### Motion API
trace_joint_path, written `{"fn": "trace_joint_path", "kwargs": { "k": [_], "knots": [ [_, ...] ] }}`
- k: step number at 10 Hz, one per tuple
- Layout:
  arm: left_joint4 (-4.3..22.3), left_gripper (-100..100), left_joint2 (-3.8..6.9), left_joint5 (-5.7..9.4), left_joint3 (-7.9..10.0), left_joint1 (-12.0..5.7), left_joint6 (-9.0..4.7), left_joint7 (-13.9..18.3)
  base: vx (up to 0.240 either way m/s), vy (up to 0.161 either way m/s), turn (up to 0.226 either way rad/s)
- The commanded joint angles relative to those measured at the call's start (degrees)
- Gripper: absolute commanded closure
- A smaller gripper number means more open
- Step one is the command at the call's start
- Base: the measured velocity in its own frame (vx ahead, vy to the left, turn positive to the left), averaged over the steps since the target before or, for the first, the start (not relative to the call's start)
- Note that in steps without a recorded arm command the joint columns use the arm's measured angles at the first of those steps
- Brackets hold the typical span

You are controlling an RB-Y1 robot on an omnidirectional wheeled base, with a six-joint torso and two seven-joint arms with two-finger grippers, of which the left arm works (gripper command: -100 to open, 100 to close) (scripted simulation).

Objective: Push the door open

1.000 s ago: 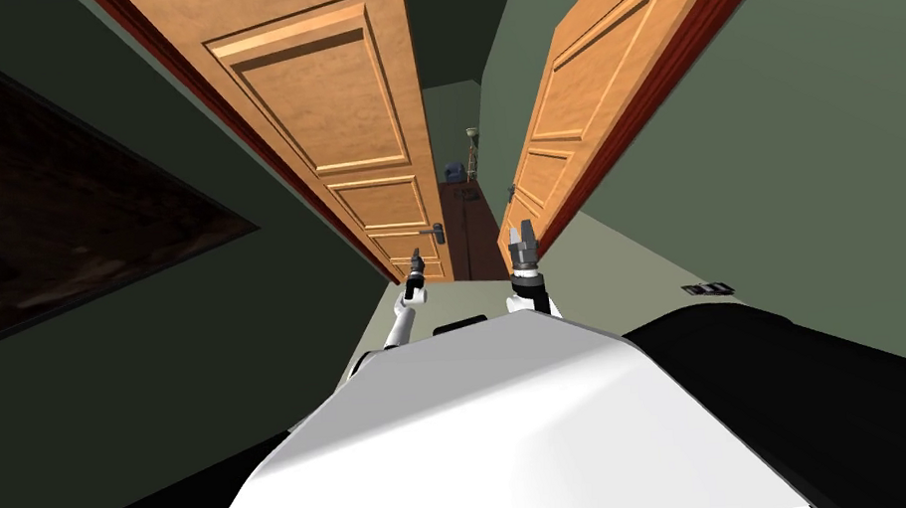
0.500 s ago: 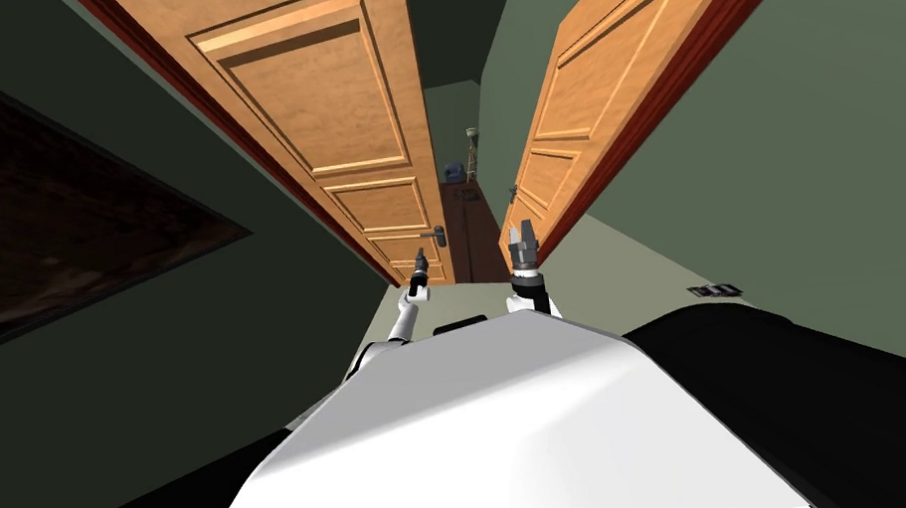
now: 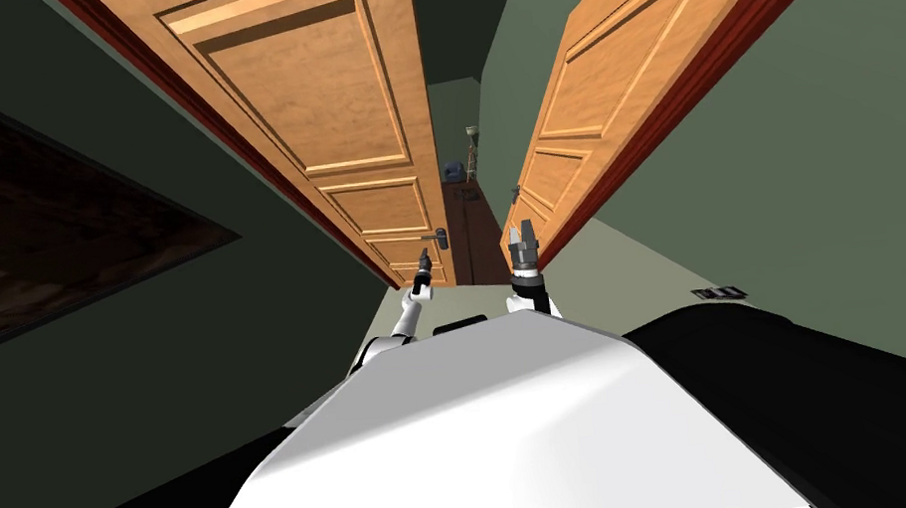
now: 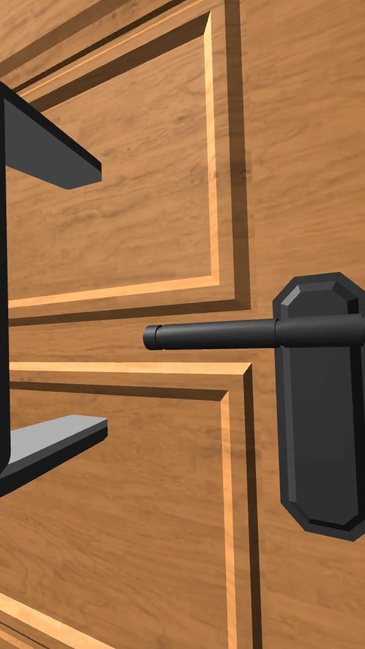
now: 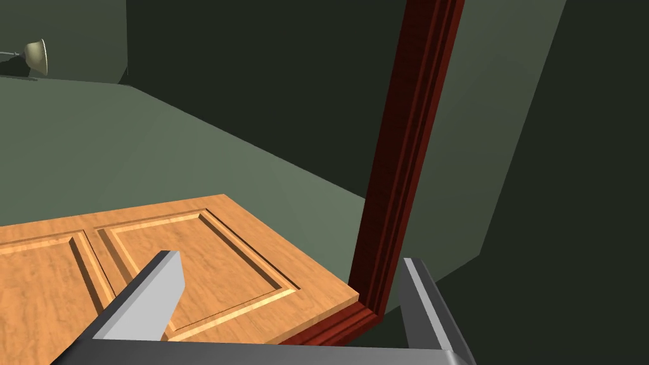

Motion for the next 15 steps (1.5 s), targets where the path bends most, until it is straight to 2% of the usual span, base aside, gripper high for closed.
{"fn": "trace_joint_path", "kwargs": {
  "k": [1,6,7,8,9,10,11,13,15],
  "knots": [
    [1.8,-100,-0.34,-0.03,0.07,-1.10,-0.27,0.1,0.063,0.011,-0.008],
    [6.0,-100,-1.98,-0.32,-0.02,-3.66,-0.39,0.3,0.066,0.016,-0.007],
    [5.0,-100,-1.63,-0.30,-0.12,-3.06,-0.21,0.3,0.034,0.009,-0.004],
    [5.1,-100,0.08,-0.27,0.00,-3.12,-0.16,0.3,0.070,-0.033,-0.025],
    [5.1,-100,0.87,-0.25,0.08,-3.14,-0.18,0.3,0.150,-0.024,-0.016],
    [5.1,-100,0.87,-0.25,0.08,-3.14,-0.18,0.3,0.121,-0.027,-0.002],
    [5.2,-100,1.70,-0.20,0.23,-3.16,-0.21,0.2,0.154,-0.067,-0.023],
    [5.3,-100,1.86,-0.13,0.44,-3.20,-0.25,0.2,0.213,-0.036,-0.024],
    [5.4,-100,0.87,-0.07,0.64,-3.24,-0.29,0.1,0.208,-0.040,-0.020]
  ]
}}
